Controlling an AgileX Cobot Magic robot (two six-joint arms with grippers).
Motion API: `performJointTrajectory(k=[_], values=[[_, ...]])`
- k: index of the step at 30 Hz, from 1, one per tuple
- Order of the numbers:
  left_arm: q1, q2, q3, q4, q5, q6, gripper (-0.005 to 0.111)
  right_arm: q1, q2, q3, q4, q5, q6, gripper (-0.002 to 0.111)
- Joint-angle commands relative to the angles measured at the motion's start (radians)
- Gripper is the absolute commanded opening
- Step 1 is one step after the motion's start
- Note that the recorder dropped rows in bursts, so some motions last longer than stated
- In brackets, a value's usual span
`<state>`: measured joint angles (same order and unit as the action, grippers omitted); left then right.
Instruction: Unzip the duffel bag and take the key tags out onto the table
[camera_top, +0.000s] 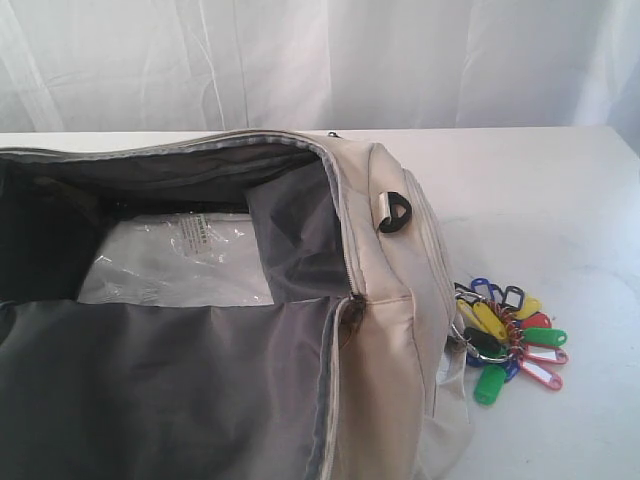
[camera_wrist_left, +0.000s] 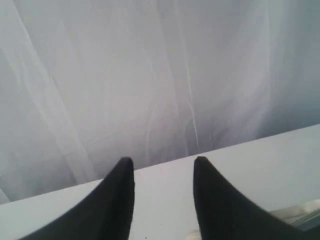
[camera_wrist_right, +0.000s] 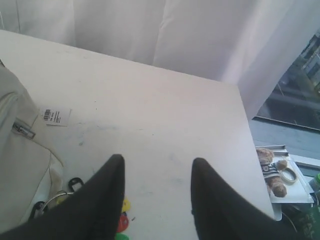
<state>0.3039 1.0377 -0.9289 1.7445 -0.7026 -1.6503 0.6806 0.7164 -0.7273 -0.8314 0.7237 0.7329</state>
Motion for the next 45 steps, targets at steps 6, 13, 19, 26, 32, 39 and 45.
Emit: performJointTrajectory(k=[6, 13, 19, 26, 32, 39, 45], values=[[0.002, -0.181, 0.038, 0.0, -0.047, -0.107, 0.035, -0.005, -0.251, 0.125, -0.06, -0.027, 0.115, 0.04], [0.002, -0.332, 0.121, 0.0, -0.05, -0.176, 0.035, -0.005, -0.406, 0.198, -0.029, -0.036, 0.125, 0.031], [0.002, -0.465, 0.153, 0.0, -0.045, -0.237, 0.034, -0.003, -0.485, 0.264, 0.083, -0.13, 0.121, 0.018], [0.002, -0.576, 0.159, 0.0, -0.118, -0.321, 0.027, -0.003, -0.51, 0.373, 0.221, -0.357, -0.06, 0.0], [0.002, -0.655, 0.309, 0.0, -0.18, -0.339, 0.027, -0.003, -0.51, 0.442, 0.361, -0.432, -0.202, 0.0], [0.002, -0.672, 0.397, 0.0, -0.33, -0.335, 0.027, -0.001, -0.51, 0.548, 0.446, -0.591, -0.235, 0.0], [0.002, -0.68, 0.462, 0.0, -0.35, -0.342, 0.026, -0.001, -0.51, 0.561, 0.446, -0.546, -0.235, 0.0]])
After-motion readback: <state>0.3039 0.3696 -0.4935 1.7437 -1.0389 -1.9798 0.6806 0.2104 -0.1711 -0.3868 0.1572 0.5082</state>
